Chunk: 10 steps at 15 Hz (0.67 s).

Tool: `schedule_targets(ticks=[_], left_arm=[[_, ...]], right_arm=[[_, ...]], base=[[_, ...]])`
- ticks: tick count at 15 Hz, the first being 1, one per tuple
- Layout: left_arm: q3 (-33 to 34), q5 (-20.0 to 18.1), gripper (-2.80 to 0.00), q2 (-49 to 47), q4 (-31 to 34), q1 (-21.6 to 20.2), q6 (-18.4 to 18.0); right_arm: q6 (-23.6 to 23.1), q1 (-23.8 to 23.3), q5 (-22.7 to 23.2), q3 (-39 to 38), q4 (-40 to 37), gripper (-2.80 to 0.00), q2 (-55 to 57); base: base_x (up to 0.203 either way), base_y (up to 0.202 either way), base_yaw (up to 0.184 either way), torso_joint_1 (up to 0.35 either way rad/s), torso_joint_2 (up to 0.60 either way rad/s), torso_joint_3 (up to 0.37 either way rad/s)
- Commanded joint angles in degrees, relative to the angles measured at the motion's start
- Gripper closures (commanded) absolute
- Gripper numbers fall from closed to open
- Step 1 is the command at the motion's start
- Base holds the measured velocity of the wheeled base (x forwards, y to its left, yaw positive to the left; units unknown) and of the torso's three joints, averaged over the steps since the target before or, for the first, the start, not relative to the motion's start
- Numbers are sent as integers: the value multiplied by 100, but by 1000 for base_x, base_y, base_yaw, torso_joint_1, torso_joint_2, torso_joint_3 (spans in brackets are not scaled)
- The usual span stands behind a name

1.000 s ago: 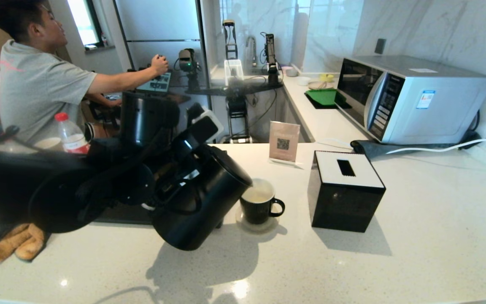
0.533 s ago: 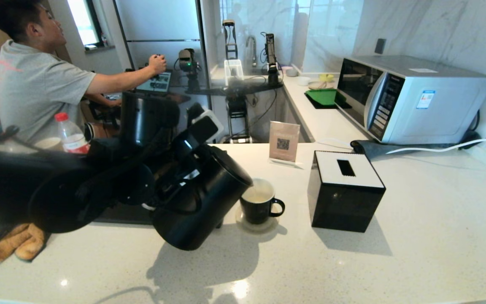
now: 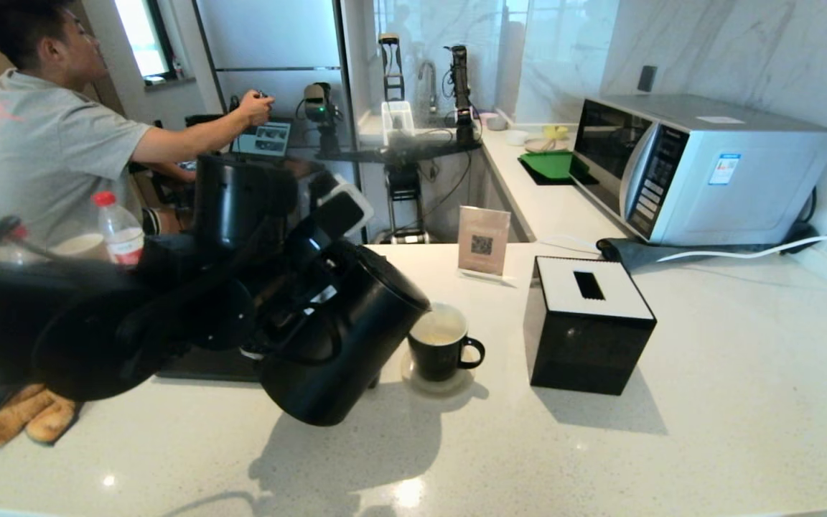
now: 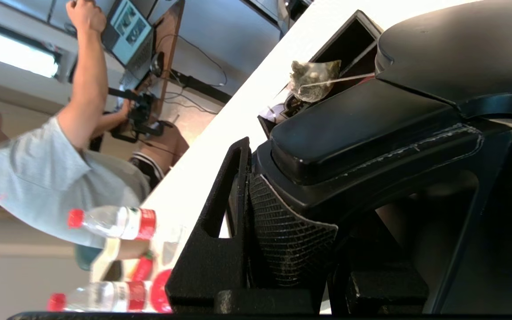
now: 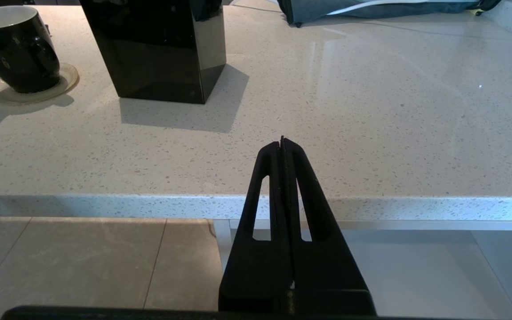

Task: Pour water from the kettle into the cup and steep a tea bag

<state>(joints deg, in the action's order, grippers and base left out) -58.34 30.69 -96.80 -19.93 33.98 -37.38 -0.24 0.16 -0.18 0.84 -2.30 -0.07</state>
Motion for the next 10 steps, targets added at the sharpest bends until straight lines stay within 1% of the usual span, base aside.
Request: schedule_targets(ticks=[1, 7, 10], left_arm=[[44, 14, 0, 127, -11, 4, 85], [249, 24, 0, 570, -11, -11, 498], [285, 25, 0, 811, -20, -66, 776]], right_arm=[[-2, 2, 1, -3, -6, 0, 7], [-2, 2, 1, 4, 2, 0, 7], [-2, 2, 1, 3, 0, 0, 7]], base=[[0, 0, 0, 0, 0, 0], [0, 0, 0, 0, 0, 0], [0, 0, 0, 0, 0, 0]])
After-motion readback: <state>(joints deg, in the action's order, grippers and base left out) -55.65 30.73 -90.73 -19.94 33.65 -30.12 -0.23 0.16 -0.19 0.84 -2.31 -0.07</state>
